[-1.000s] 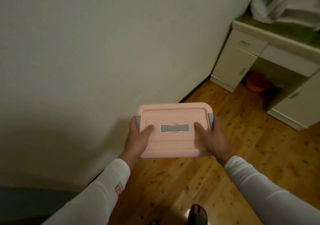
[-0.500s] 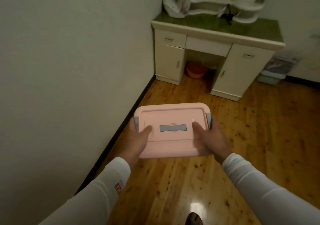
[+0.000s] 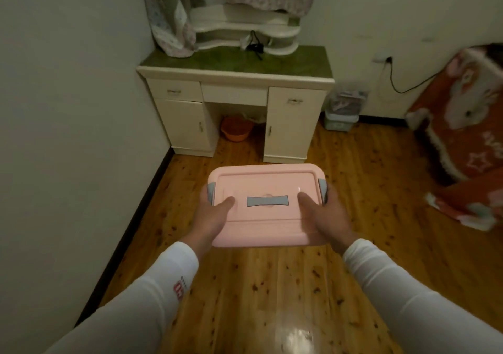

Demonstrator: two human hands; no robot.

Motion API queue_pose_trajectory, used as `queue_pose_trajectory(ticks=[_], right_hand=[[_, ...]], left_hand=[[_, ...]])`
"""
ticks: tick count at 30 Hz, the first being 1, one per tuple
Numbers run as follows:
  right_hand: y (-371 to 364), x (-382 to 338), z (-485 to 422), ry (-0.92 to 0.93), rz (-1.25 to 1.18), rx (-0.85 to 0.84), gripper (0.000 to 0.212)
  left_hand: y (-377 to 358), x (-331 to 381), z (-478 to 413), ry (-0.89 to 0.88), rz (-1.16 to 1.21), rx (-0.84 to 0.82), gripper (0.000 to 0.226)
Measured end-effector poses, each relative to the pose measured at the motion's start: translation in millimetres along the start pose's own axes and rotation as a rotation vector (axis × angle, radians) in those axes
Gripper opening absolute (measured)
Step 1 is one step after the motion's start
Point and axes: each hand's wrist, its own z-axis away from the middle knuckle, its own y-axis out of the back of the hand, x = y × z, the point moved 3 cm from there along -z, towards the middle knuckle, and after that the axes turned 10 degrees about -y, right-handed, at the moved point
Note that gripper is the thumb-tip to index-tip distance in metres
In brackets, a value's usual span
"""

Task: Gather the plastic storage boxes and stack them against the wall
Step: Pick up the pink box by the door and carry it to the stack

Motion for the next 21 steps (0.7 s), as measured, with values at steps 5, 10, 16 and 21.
queue_pose_trajectory(ticks=[5,10,16,21], right_hand=[[54,0,-43,-0.052,-0.046,0.090,0.047],[102,4,-92,-0.107,-0.066,0.169,0.045],[140,-11,-167,-0.181,-0.111,0.245,0.049],[171,-34,-237,-0.239,-0.142,0.289,0.045]], left_hand=[[-70,27,-39,0.010,0.032,-0.088,0.057],[-144,45,-85,-0.008,0.021,-0.206,0.056],[-222,74,-159,0.014,0.019,-0.314,0.060],[-286,107,-229,-0.002,0.001,-0.374,0.057]])
